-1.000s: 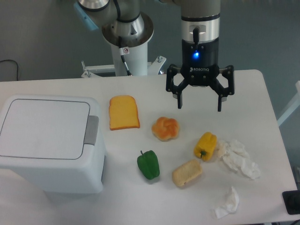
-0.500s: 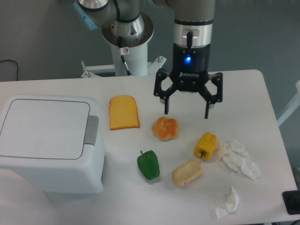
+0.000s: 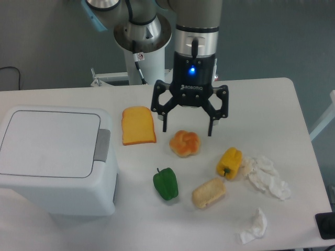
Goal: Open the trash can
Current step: 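Move the gripper toward the white trash can, passing over the orange toast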
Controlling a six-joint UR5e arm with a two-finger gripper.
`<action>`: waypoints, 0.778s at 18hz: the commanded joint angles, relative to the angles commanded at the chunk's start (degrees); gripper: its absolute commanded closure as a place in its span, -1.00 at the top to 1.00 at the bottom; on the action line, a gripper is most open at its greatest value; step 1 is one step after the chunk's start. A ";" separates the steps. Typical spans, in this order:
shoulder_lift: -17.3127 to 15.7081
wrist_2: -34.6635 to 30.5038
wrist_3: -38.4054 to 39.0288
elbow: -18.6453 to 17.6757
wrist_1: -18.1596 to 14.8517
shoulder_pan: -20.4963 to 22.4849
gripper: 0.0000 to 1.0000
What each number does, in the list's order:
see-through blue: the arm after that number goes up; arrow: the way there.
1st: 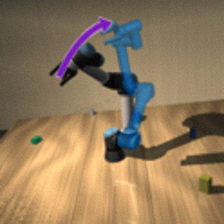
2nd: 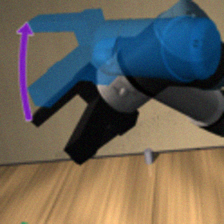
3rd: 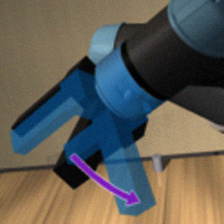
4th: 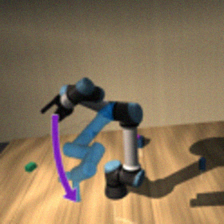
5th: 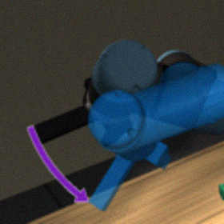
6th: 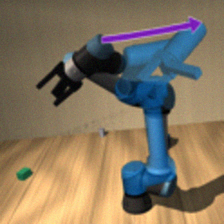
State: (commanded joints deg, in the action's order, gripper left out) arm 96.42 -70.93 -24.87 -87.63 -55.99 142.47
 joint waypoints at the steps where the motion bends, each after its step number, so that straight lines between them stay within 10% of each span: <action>1: 0.00 0.09 0.18 -0.09 0.00 -0.35 1.00; 14: -0.70 4.30 13.54 -2.02 -0.09 -2.29 1.00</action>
State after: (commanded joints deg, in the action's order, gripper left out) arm 95.71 -66.63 -11.34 -89.65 -56.07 140.19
